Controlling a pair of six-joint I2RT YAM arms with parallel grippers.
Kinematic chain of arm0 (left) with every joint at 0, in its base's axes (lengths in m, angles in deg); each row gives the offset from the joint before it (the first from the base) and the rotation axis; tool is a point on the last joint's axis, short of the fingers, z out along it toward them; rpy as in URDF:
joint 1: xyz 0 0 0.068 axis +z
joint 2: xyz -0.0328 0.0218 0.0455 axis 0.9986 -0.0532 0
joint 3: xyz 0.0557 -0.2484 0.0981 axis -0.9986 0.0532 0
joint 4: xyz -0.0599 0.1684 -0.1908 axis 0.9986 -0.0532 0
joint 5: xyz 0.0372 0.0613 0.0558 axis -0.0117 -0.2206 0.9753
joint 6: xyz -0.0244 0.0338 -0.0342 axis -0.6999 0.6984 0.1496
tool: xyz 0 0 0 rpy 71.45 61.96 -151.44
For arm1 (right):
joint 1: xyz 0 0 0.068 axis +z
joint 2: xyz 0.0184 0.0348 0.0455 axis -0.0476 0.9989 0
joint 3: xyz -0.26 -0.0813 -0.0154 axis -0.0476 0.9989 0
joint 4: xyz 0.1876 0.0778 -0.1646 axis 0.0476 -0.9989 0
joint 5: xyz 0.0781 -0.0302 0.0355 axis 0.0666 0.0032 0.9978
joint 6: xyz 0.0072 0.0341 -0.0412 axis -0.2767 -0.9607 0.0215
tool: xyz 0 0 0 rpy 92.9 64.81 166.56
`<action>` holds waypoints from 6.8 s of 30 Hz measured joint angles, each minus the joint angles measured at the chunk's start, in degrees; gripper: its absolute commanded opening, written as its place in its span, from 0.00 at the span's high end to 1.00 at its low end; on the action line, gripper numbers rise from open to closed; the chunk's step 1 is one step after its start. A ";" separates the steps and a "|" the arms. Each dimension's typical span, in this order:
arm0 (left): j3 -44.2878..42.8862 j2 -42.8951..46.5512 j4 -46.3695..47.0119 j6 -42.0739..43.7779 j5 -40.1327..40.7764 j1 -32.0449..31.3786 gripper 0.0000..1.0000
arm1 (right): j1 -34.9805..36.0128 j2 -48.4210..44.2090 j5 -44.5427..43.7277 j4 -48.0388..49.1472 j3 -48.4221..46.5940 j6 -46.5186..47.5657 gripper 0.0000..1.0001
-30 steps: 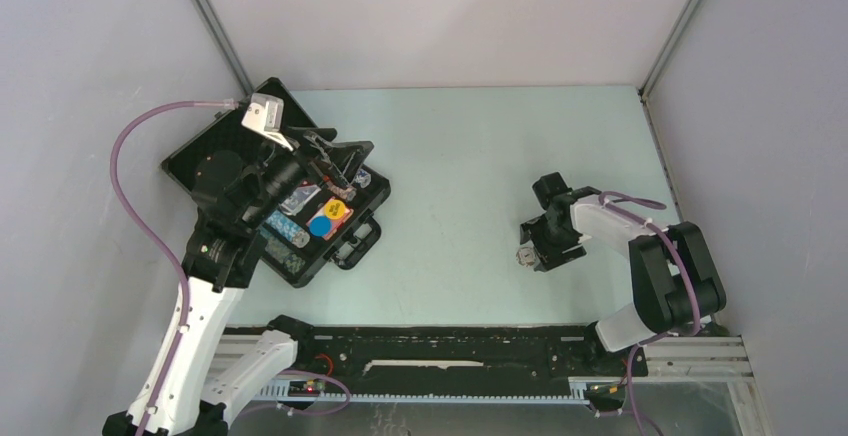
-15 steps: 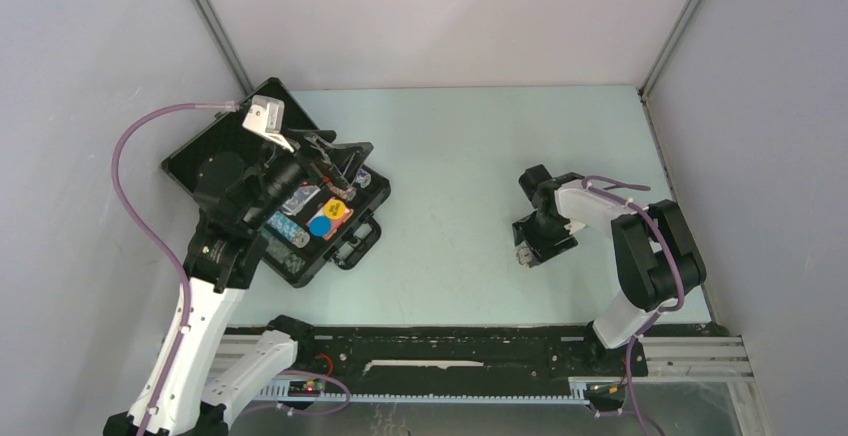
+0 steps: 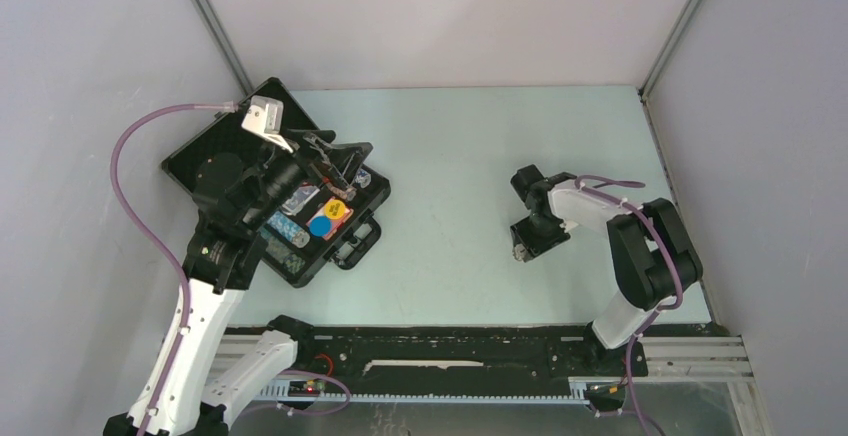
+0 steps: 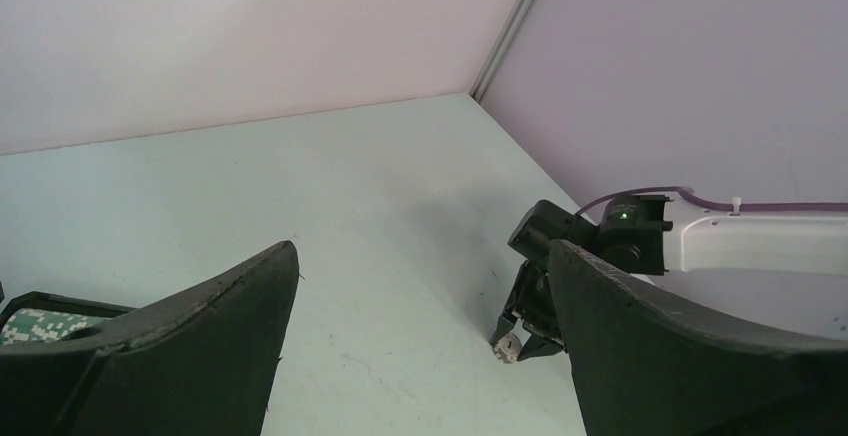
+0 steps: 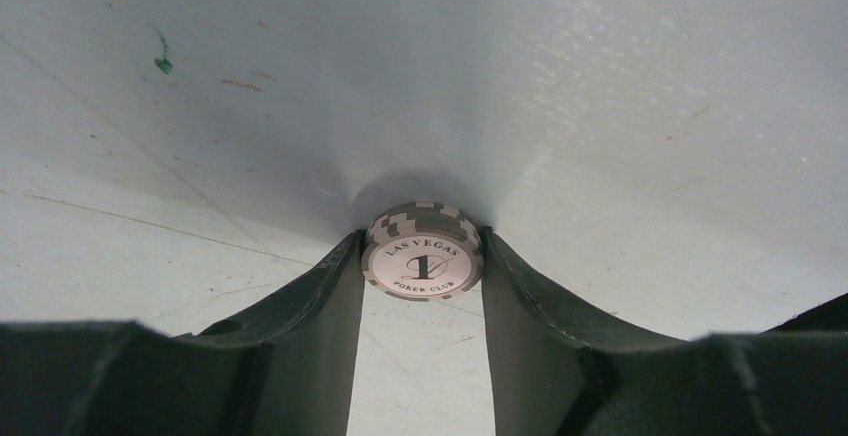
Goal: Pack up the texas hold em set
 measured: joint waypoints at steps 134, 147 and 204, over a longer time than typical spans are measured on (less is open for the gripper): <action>7.87 -0.57 -25.77 6.75 20.61 -32.68 1.00 | 9.49 -29.11 6.54 47.01 -2.32 51.32 0.01; 6.58 -7.87 -37.46 25.16 38.58 -19.58 1.00 | 7.26 -26.23 7.34 67.43 14.71 67.36 0.01; 7.98 -36.46 -39.71 26.01 46.42 -0.24 0.91 | -0.24 -31.50 10.80 71.23 18.23 66.88 0.01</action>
